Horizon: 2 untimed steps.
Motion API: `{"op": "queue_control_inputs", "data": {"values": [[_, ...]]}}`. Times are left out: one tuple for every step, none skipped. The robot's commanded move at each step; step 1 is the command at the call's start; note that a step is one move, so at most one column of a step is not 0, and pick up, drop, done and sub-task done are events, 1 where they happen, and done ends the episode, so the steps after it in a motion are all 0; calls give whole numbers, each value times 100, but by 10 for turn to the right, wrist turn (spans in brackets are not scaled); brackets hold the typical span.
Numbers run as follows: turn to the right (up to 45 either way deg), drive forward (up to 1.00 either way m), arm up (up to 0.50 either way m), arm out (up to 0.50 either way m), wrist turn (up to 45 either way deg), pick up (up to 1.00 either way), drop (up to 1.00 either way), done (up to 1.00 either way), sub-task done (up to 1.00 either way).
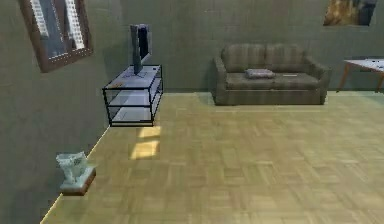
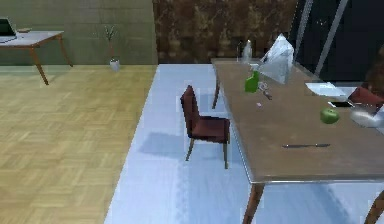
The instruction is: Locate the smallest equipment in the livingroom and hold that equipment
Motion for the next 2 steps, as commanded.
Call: {"op": "queue_control_inputs", "data": {"values": [[0, 100, 0, 0, 0, 0, 0, 0, 0], [0, 100, 0, 0, 0, 0, 0, 0, 0]]}}
